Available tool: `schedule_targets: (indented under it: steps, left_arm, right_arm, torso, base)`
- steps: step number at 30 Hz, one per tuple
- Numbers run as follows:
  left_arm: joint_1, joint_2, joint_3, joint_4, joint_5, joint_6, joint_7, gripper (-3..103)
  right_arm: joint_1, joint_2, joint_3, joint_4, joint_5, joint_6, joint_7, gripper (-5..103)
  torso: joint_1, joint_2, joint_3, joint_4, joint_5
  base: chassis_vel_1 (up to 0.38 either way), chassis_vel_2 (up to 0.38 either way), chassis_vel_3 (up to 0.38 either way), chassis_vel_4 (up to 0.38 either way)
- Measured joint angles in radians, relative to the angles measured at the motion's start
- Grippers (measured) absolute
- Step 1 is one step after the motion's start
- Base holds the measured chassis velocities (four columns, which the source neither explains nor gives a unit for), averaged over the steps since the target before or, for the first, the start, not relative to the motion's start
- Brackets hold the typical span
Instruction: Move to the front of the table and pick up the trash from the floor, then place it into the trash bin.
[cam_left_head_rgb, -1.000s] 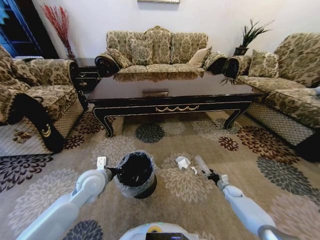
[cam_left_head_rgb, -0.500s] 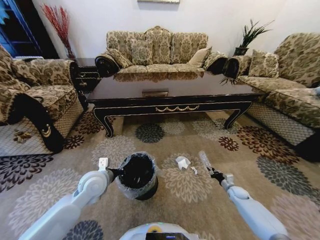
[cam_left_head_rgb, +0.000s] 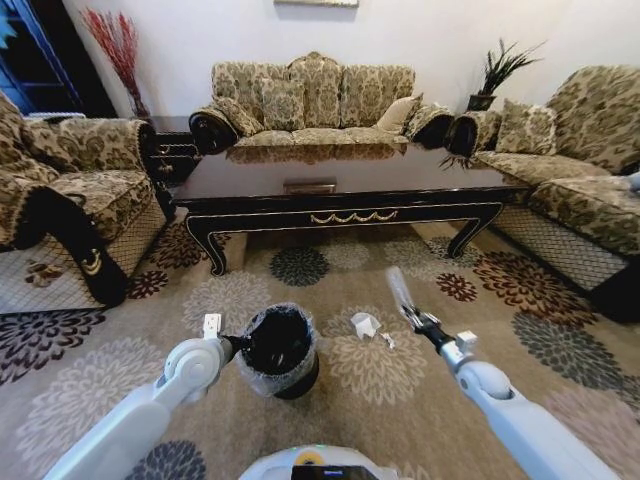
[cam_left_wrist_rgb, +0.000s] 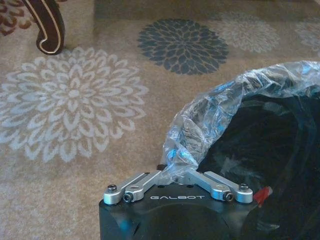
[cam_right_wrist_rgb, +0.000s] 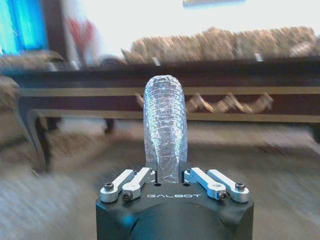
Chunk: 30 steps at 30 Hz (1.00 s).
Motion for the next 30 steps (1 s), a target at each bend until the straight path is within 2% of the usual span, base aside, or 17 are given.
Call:
schedule_targets:
  steps: [6,8,11,12,13,17,19,23,27,30]
  left_arm:
    - [-0.084,-0.022,0.077,0.041,-0.011,0.0,-0.001,2]
    - [-0.162,-0.041,0.135,0.069,-0.029,0.0,-0.009,2]
    - [-0.214,-0.051,0.174,0.088,-0.042,0.0,-0.014,2]
    - [-0.273,-0.062,0.223,0.112,-0.056,0.0,-0.022,2]
    - [-0.273,-0.062,0.223,0.112,-0.056,0.0,-0.022,2]
    - [-0.378,-0.087,0.336,0.155,-0.106,0.0,-0.048,2]
    - [-0.396,-0.094,0.36,0.163,-0.114,0.0,-0.054,2]
    - [-0.502,-0.168,0.481,0.209,-0.154,0.0,-0.085,2]
    - [-0.548,-0.212,0.521,0.221,-0.17,0.0,-0.105,2]
    - [-0.557,-0.217,0.528,0.221,-0.174,0.0,-0.109,2]
  right_arm:
    - [-0.039,-0.024,-0.02,0.224,0.029,-0.047,0.07,20]
    - [-0.056,-0.037,-0.04,0.327,0.047,-0.074,0.103,20]
    - [-0.061,-0.049,-0.054,0.373,0.052,-0.083,0.113,20]
    - [-0.065,-0.063,-0.066,0.407,0.056,-0.092,0.118,20]
    - [-0.065,-0.063,-0.066,0.407,0.056,-0.092,0.118,20]
    - [-0.078,-0.079,-0.088,0.447,0.067,-0.101,0.117,20]
    - [-0.078,-0.081,-0.096,0.452,0.067,-0.101,0.117,19]
    - [-0.072,-0.087,-0.132,0.456,0.057,-0.101,0.114,19]
    - [-0.08,-0.07,-0.151,0.452,0.027,-0.101,0.115,19]
    - [-0.09,-0.065,-0.153,0.451,0.011,-0.101,0.115,19]
  torso:
    - [0.0,0.0,0.0,0.0001,0.0001]
    - [0.0,0.0,0.0,-0.0003,0.0]
    - [0.0,0.0,0.0,-0.0003,0.0001]
    - [0.0,0.0,0.0,-0.0002,0.0]
    - [0.0,0.0,0.0,-0.0002,0.0]
    - [0.0,0.0,0.0,-0.0003,0.0002]
    - [0.0,0.0,0.0,-0.0001,0.0004]
    - [0.0,0.0,0.0,-0.0002,0.0003]
    - [0.0,0.0,0.0,-0.0006,0.0005]
    - [0.0,0.0,0.0,-0.0003,0.0004]
  base:
    - [0.0,0.0,0.0,0.0]
    - [0.0,0.0,0.0,0.0]
    - [0.0,0.0,0.0,0.0]
    - [0.0,0.0,0.0,0.0]
    - [0.0,0.0,0.0,0.0]
    - [0.0,0.0,0.0,0.0]
    - [0.0,0.0,0.0,0.0]
    - [0.0,0.0,0.0,0.0]
    - [0.0,0.0,0.0,0.0]
    - [0.0,0.0,0.0,0.0]
